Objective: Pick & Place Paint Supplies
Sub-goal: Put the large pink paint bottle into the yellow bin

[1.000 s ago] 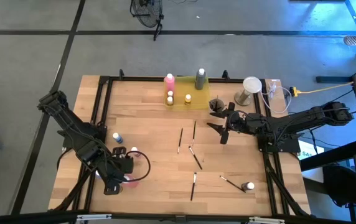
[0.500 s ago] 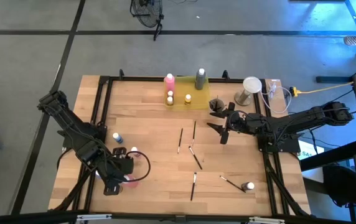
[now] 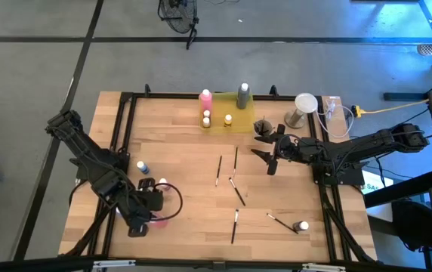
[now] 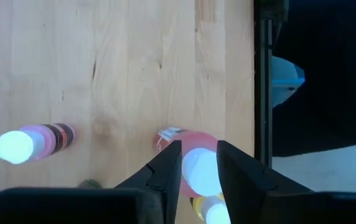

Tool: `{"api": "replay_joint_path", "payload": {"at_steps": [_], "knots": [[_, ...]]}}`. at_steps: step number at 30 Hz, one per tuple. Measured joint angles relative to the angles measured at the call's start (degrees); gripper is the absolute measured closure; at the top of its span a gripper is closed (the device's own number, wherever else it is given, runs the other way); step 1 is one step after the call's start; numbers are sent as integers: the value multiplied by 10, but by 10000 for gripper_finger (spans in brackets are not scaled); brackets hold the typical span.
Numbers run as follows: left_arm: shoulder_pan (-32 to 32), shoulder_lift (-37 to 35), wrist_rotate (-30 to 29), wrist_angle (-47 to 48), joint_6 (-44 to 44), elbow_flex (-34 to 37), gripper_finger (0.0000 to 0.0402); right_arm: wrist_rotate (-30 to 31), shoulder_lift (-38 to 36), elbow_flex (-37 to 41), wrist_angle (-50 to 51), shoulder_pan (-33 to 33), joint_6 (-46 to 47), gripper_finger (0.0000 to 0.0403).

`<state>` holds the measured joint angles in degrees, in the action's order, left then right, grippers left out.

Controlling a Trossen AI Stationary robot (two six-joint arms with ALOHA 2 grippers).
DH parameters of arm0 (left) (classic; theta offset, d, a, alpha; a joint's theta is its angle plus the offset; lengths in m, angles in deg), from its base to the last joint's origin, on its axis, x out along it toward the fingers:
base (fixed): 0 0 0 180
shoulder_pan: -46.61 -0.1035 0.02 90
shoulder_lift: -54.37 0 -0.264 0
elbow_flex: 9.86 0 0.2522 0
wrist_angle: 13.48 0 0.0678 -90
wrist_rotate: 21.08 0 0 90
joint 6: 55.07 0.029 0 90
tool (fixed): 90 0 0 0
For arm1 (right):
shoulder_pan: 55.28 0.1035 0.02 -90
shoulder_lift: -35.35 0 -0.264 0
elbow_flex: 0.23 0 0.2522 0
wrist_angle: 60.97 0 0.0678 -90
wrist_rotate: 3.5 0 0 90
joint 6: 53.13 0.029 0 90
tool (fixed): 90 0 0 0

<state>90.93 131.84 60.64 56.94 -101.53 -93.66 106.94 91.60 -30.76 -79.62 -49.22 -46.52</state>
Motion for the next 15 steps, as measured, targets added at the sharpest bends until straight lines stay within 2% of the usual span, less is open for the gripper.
{"api": "replay_joint_path", "payload": {"at_steps": [6,15], "knots": [[10,0,-35,1,2,0,288,-2,0,0,5,0,0,157],[14,0,-37,-3,2,0,233,-2,0,0,5,0,0,157]]}}
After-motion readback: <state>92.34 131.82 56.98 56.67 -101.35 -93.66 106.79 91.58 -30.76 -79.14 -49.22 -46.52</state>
